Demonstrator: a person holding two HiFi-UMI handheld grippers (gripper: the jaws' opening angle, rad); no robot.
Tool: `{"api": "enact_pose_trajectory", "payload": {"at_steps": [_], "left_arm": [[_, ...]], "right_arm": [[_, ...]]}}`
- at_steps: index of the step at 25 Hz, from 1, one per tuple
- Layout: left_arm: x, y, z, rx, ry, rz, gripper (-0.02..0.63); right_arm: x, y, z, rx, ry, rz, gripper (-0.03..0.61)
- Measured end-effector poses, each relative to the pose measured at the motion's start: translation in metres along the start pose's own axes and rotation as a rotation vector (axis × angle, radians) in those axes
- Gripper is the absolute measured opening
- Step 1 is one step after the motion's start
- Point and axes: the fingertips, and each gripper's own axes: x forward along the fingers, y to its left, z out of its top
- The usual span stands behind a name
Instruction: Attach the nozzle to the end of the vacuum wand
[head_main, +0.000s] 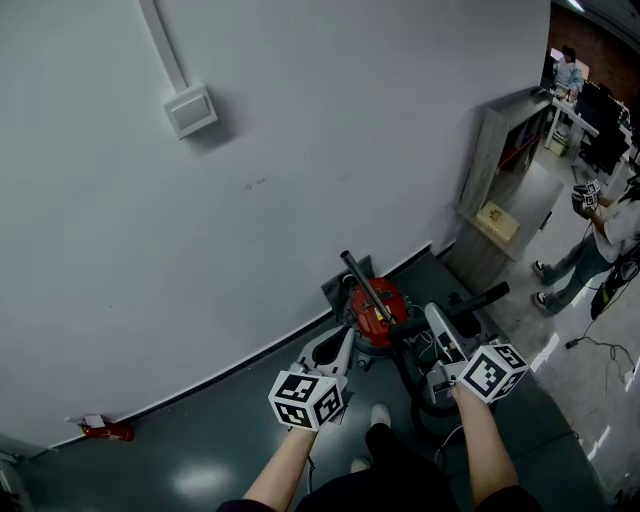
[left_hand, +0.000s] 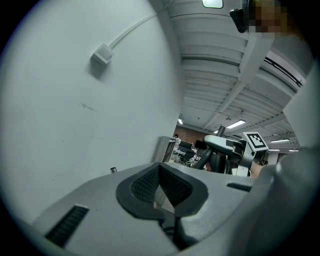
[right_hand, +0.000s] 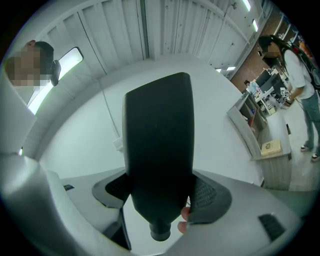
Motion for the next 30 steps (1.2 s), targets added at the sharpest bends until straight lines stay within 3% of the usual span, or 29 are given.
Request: {"api": "enact_pose_trajectory", "payload": {"at_steps": [14,30], "left_arm": [[0.08,0.032,0.011,-0.025,0.023,0.075,0.005],[0.111,0.076,0.003,-0.055,0.065,0.125,0.005]], "right_arm": [[0.076,-0.059,0.018,0.051,0.056,0.059,0.331],[0.131,-0.087,0.005,0.097,0.102,0.073,0.331]]}}
